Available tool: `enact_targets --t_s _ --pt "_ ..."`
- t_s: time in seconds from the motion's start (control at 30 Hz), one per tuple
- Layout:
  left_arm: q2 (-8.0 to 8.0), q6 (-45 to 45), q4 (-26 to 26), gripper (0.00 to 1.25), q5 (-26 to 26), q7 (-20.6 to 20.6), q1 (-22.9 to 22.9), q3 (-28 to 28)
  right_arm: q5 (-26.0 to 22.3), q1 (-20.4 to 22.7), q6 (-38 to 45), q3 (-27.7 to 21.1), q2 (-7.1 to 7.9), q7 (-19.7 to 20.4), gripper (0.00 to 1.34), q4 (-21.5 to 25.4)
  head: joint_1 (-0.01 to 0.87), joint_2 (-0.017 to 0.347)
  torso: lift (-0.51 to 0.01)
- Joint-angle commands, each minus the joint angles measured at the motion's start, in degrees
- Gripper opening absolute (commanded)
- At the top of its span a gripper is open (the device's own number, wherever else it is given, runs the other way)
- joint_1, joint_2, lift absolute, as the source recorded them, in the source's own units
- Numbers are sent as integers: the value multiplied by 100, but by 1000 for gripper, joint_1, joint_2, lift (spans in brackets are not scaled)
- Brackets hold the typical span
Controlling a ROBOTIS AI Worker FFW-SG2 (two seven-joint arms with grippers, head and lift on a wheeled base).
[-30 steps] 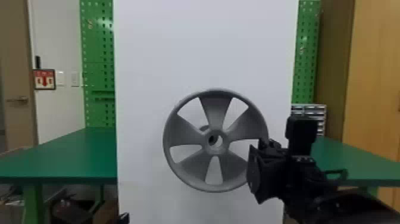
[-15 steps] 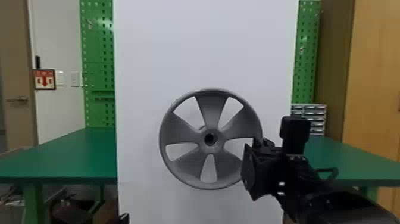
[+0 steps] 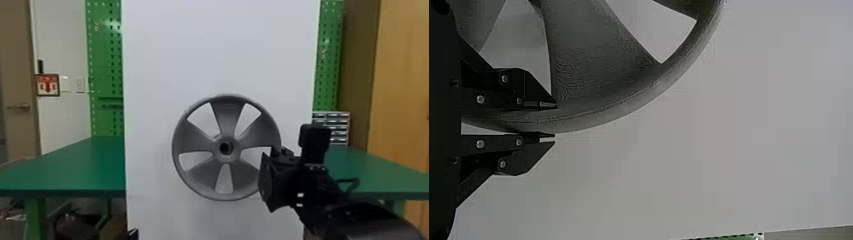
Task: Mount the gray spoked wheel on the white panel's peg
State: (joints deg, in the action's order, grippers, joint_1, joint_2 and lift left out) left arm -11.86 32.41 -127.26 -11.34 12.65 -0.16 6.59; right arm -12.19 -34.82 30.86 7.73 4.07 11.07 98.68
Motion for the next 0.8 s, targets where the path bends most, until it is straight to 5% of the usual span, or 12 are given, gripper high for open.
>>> enact_targets --t_s 0.0,0.77 --pt "0 -7 0 767 0 0 -2 0 -12 -34 -80 1 6 -17 218 -130 123 -8 -405" --pt "-9 -7 0 767 -9 0 -19 0 50 -236 -467 27 -3 -281 216 -596 123 -8 -405"
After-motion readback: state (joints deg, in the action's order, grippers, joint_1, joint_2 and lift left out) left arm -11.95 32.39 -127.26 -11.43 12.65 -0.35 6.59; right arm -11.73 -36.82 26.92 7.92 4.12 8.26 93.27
